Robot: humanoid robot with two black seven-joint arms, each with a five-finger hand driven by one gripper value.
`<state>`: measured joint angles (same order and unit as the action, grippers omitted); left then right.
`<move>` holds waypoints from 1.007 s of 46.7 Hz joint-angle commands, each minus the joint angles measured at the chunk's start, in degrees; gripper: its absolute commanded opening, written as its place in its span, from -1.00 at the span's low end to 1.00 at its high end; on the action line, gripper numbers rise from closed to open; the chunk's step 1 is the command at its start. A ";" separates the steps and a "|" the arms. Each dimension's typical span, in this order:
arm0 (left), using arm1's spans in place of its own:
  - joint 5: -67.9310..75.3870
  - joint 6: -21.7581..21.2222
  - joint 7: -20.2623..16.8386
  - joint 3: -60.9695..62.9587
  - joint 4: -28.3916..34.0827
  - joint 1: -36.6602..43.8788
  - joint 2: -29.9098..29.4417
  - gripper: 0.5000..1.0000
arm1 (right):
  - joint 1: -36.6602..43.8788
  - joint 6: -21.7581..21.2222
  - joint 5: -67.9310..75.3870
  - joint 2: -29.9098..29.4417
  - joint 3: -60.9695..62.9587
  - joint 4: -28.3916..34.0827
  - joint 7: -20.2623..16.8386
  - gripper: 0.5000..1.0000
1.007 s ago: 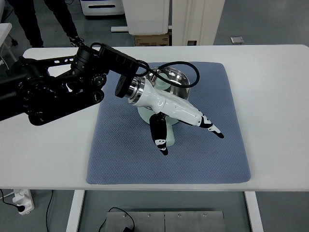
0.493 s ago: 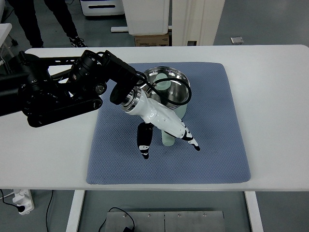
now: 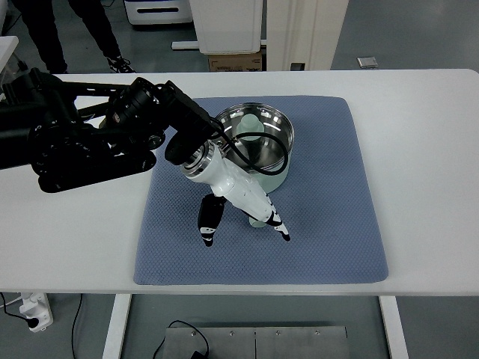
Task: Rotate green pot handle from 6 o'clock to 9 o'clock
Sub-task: 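Push the handle with the left hand, turning it toward the left arm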
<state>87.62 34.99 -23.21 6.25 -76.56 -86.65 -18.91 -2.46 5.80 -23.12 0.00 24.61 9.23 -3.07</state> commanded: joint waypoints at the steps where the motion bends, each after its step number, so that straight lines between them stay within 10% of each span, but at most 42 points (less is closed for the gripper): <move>1: 0.18 0.01 0.00 0.51 0.18 -0.09 0.36 1.00 | -0.09 0.00 0.00 0.00 -0.01 -0.01 -0.01 1.00; 47: 1.33 0.01 0.09 8.60 0.88 -5.54 0.02 1.00 | 0.00 0.00 0.00 0.00 -0.01 -0.01 -0.01 1.00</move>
<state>88.94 35.00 -23.13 13.85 -75.54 -91.78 -18.02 -2.47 5.80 -23.12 0.00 24.64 9.23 -3.07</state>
